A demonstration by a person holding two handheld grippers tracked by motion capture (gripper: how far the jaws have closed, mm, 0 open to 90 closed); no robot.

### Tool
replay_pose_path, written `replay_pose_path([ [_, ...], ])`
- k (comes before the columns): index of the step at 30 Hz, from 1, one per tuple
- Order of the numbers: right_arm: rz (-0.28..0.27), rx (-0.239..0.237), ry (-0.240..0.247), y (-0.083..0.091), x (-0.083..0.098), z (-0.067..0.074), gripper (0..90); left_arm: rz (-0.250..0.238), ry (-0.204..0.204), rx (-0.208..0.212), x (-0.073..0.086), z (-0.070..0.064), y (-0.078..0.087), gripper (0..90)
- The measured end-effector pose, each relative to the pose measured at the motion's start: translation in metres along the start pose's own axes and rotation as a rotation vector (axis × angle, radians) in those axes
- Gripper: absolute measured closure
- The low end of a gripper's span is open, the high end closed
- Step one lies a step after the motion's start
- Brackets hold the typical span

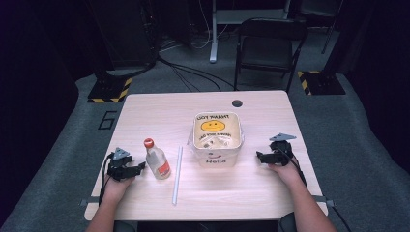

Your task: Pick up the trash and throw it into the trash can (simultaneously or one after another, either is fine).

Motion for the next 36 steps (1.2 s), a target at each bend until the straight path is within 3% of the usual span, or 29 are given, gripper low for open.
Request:
replay_pose_path([
  [5,0.0,-0.003,0.008,0.001,0.001,0.001,10.6,0.031,0.042,0.029,0.0,0.001,0.004,37.4],
  [13,0.005,-0.01,0.007,0.001,0.001,0.002,10.3,0.054,0.019,0.064,-0.008,-0.004,0.022,39.8],
  [19,0.006,-0.012,0.007,0.001,0.002,0.002,10.3,0.046,-0.019,0.074,-0.014,-0.009,0.034,40.6],
  [25,0.007,-0.013,0.005,0.002,0.002,0.003,10.2,0.035,-0.022,0.09,-0.021,-0.01,0.045,42.1],
  [36,0.009,-0.027,0.017,0.003,0.003,0.005,10.3,-0.029,-0.026,0.12,-0.052,-0.013,0.071,41.6],
])
Point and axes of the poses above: each handheld gripper's, and its own axes: y roughly backward along the jaws, x roughly out of its underside, z roughly to its left, the point moved 9 cm from there along -y, roughly forward along the jaws, and after that the axes turned 5 degrees about -x, right-handed, at the moved point
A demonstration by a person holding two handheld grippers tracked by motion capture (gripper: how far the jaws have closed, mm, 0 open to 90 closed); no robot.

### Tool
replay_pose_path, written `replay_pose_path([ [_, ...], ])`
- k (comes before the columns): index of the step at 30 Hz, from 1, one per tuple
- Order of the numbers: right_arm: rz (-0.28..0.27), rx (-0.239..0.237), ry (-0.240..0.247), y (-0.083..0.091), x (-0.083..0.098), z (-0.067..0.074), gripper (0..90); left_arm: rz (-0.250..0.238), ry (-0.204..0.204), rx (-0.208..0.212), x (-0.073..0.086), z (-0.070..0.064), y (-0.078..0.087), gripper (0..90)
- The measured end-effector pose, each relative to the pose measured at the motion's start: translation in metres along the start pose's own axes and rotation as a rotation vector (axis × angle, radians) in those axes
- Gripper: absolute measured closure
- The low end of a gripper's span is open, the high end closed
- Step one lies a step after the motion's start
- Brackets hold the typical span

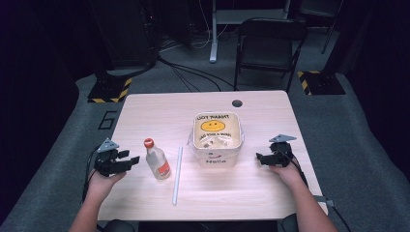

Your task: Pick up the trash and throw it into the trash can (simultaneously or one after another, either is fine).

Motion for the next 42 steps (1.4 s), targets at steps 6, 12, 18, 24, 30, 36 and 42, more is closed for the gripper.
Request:
replay_pose_path([
  [6,0.0,-0.003,0.002,0.0,0.0,0.0,10.3,-0.007,-0.004,0.009,-0.01,-0.004,0.008,40.8],
  [12,0.0,-0.003,0.001,0.0,0.0,0.001,10.2,-0.016,-0.024,0.028,-0.019,-0.007,0.016,42.3],
  [18,0.0,-0.004,0.001,0.0,0.0,0.001,10.2,-0.02,-0.039,0.052,-0.027,-0.014,0.024,43.0],
  [24,0.001,-0.008,0.004,0.0,0.0,0.001,10.2,-0.018,-0.067,0.07,-0.036,-0.02,0.033,42.1],
  [30,0.001,-0.009,0.006,0.0,0.0,0.001,10.2,-0.024,-0.076,0.08,-0.043,-0.024,0.037,42.7],
  [36,0.001,-0.009,0.005,0.0,0.0,0.001,10.2,-0.026,-0.115,0.094,-0.051,-0.031,0.046,44.3],
  [42,0.001,-0.01,0.007,0.0,0.0,0.001,10.2,-0.032,-0.131,0.115,-0.056,-0.037,0.052,46.0],
])
Point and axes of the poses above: each handheld gripper's, and its own axes: y roughly backward along the jaws, x roughly out of its underside, z roughly to its left, the point moved 9 cm from there along -y, roughly forward along the jaws, and after that the axes turned 5 degrees about -x, right-handed, at the moved point
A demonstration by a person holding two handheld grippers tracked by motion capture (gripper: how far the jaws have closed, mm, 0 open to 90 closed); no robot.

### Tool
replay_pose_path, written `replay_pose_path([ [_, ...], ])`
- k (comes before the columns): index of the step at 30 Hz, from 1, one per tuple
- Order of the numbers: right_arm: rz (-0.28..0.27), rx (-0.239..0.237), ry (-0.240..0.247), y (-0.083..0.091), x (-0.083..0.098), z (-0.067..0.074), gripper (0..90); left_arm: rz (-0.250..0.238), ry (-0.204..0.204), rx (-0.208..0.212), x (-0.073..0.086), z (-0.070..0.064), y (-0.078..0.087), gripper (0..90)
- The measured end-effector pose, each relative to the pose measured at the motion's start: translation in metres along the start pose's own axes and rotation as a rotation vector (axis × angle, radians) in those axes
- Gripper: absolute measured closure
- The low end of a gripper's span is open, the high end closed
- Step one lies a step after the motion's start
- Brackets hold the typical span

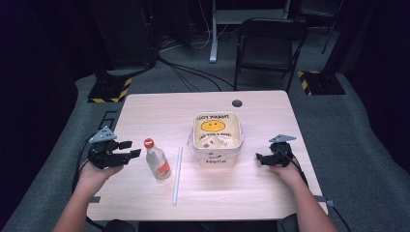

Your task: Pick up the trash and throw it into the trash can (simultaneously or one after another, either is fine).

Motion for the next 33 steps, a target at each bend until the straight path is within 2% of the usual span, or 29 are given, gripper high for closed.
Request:
replay_pose_path([
  [6,-0.001,-0.003,0.007,0.0,0.0,0.0,10.2,0.0,-0.002,0.008,-0.002,-0.002,0.003,47.0],
  [7,-0.001,-0.003,0.007,0.0,0.0,0.0,10.2,-0.007,0.014,0.019,-0.003,-0.004,0.005,47.0],
  [11,-0.001,-0.003,0.004,0.0,0.0,0.0,10.2,-0.014,0.019,0.028,-0.006,-0.006,0.008,47.0],
  [20,0.0,-0.004,0.006,0.0,0.0,0.001,10.2,-0.027,-0.003,0.062,-0.014,-0.015,0.018,46.4],
  [22,0.0,-0.005,0.005,0.0,0.0,0.001,10.2,-0.027,-0.004,0.081,-0.016,-0.019,0.019,46.8],
  [30,0.001,-0.004,0.011,0.0,0.0,0.0,10.2,-0.034,-0.023,0.094,-0.023,-0.026,0.016,47.1],
  [33,0.001,-0.005,0.01,0.0,0.0,0.0,10.2,-0.038,-0.018,0.103,-0.026,-0.028,0.011,46.7],
])
Point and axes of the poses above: each handheld gripper's, and its own axes: y roughly backward along the jaws, x roughly out of its underside, z roughly to its left, the point moved 9 cm from there along -y, roughly forward along the jaws, and after that the axes turned 5 degrees about -x, right-handed, at the moved point
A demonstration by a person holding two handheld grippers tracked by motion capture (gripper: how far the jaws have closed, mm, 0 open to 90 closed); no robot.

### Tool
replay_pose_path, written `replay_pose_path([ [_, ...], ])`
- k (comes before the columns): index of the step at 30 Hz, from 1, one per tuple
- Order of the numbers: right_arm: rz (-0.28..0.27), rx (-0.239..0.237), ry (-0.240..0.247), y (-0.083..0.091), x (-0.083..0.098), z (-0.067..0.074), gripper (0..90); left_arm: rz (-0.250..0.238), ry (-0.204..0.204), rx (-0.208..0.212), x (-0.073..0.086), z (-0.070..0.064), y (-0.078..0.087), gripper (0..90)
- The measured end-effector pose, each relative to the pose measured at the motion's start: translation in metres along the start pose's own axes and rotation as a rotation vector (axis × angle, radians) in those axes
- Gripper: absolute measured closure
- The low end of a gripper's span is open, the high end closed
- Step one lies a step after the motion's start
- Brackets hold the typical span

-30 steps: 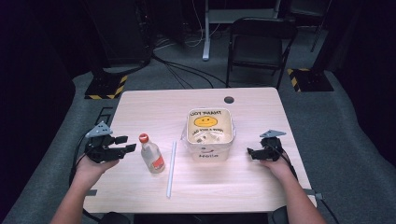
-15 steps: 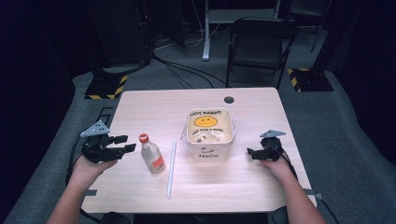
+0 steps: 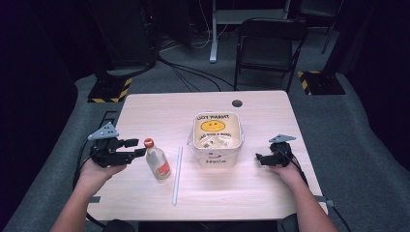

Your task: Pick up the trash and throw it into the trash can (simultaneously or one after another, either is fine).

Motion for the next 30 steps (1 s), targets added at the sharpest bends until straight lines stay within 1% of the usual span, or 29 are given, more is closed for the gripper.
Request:
replay_pose_path([
  [2,0.0,0.0,0.0,0.0,0.0,0.0,10.2,-0.003,0.0,-0.002,0.0,0.0,-0.001,46.6],
  [3,0.0,-0.001,0.0,0.0,0.0,0.0,10.2,0.0,0.006,0.003,-0.001,-0.001,-0.003,46.5],
  [6,0.0,-0.003,0.001,0.0,0.0,0.0,10.2,0.004,-0.001,0.011,-0.002,-0.003,-0.008,46.5],
  [8,0.0,-0.004,0.002,0.0,0.0,0.0,10.2,0.01,-0.004,0.012,-0.002,-0.003,-0.009,46.5],
  [10,0.0,-0.004,0.003,0.0,0.0,0.0,10.2,0.006,0.0,0.012,-0.003,-0.004,-0.012,46.5],
  [18,-0.004,-0.005,0.009,0.0,0.0,0.0,10.2,0.012,-0.002,0.011,-0.003,-0.004,-0.018,47.1],
  [19,-0.004,-0.005,0.011,0.0,0.0,0.0,10.2,0.004,0.001,0.009,-0.004,-0.004,-0.02,47.3],
  [22,-0.004,-0.005,0.01,0.0,0.0,0.0,10.2,0.008,-0.003,0.01,-0.004,-0.005,-0.022,48.1],
  [24,-0.004,-0.006,0.01,0.0,0.0,0.0,10.2,0.003,-0.003,0.008,-0.004,-0.005,-0.025,48.8],
  [25,-0.004,-0.006,0.011,0.0,0.0,0.0,10.2,0.011,-0.009,0.006,-0.004,-0.005,-0.025,49.3],
  [29,-0.003,-0.007,0.011,0.0,0.0,0.0,10.2,0.007,-0.007,0.001,-0.004,-0.007,-0.029,51.8],
  [30,-0.003,-0.007,0.012,0.0,0.0,0.0,10.2,0.012,-0.01,-0.002,-0.004,-0.007,-0.029,51.8],
])
Point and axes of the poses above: each handheld gripper's, and its own axes: y roughly backward along the jaws, x roughly out of its underside, z roughly to its left, the point moved 9 cm from there along -y, roughly forward along the jaws, and after that the axes turned 5 degrees about -x, right-handed, at the moved point
